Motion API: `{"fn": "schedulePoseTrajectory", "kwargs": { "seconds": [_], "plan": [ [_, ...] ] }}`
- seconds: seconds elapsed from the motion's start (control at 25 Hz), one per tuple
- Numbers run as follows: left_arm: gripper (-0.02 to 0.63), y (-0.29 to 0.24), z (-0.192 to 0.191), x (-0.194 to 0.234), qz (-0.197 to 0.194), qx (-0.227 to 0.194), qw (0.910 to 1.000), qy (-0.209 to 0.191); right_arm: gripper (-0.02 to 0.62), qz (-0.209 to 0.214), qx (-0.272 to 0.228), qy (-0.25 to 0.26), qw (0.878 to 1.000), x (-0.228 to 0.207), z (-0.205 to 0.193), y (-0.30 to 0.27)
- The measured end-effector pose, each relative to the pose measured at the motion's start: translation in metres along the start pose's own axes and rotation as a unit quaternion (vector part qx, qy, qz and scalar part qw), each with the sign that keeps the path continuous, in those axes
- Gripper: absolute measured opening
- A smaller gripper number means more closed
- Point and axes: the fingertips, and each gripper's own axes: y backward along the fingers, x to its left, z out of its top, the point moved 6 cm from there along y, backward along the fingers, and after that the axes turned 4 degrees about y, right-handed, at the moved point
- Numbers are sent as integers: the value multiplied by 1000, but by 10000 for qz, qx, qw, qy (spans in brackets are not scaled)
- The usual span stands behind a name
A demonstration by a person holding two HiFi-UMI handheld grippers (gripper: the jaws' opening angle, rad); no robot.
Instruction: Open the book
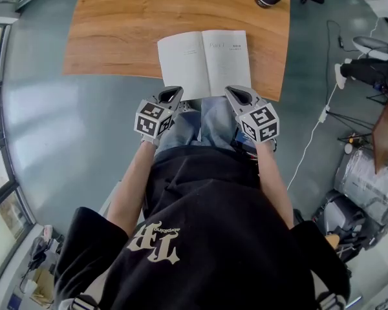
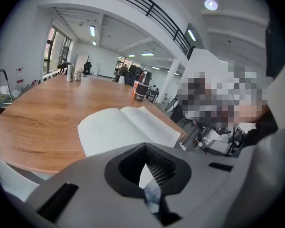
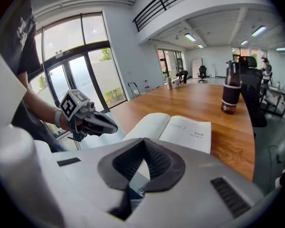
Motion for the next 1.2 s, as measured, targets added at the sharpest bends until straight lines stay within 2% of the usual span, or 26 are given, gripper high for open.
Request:
{"fn": "schedulePoseTrajectory", "kwargs": {
  "seconds": [0.24, 0.44, 0.72, 0.88, 1.2],
  "plan": [
    [5, 20, 47, -20, -137, -542, 9983, -141, -12, -478, -273, 88, 9984, -15, 30, 44],
    [5, 30, 66, -29, -75, -760, 9969, -182, -12, -586, -347, 291, 9973, -26, 44, 67],
    [5, 46, 63, -35, 407, -829, 9956, 177, -12, -311, -371, 556, 9973, -48, 46, 74],
    [5, 45, 80, -48, 652, -980, 9928, 209, -12, -62, -393, 759, 9963, -62, 51, 81],
    [5, 22, 111, -107, 737, -1296, 9887, 135, -12, 428, -353, 1165, 9916, -90, 56, 102]
  ]
}}
